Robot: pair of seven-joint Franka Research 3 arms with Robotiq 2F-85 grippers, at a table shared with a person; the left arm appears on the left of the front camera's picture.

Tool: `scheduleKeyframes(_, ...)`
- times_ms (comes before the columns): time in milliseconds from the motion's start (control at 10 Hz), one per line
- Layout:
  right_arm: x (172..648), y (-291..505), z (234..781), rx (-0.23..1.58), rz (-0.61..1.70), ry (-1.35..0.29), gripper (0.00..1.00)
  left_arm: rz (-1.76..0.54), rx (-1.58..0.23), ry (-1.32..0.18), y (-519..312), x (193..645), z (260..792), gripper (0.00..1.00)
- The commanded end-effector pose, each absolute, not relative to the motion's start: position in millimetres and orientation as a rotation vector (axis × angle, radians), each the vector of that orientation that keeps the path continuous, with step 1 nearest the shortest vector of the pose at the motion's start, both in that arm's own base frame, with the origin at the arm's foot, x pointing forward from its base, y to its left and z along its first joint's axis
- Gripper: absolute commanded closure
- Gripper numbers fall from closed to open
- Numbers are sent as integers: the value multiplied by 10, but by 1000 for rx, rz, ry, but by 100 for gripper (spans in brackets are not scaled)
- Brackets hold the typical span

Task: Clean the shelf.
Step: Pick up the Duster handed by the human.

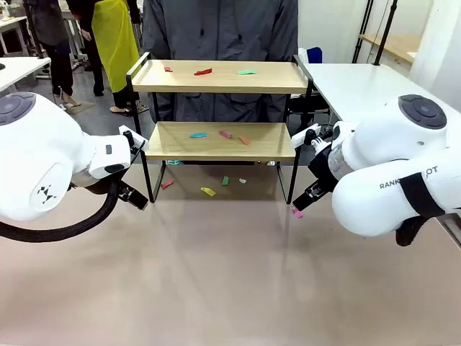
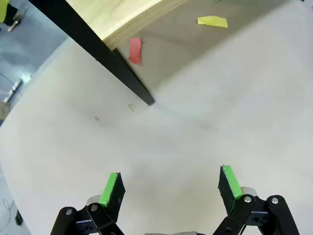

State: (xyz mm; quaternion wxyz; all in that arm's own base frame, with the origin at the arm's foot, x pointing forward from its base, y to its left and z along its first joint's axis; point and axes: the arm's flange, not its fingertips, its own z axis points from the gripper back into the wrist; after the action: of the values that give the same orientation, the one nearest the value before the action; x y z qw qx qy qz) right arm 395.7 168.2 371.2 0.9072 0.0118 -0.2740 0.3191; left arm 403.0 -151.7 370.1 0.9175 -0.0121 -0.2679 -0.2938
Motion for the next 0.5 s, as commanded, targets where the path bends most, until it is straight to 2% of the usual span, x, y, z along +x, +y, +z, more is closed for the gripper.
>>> scheduleKeyframes(0, 3957, 1682, 3713, 24, 659, -566, 0, -605, -25, -551, -1518, 4030, 3703, 0)
scheduleKeyframes(400, 3957, 1682, 3713, 24, 659, -566, 0, -605, -25, -551, -1518, 4030, 3703, 0)
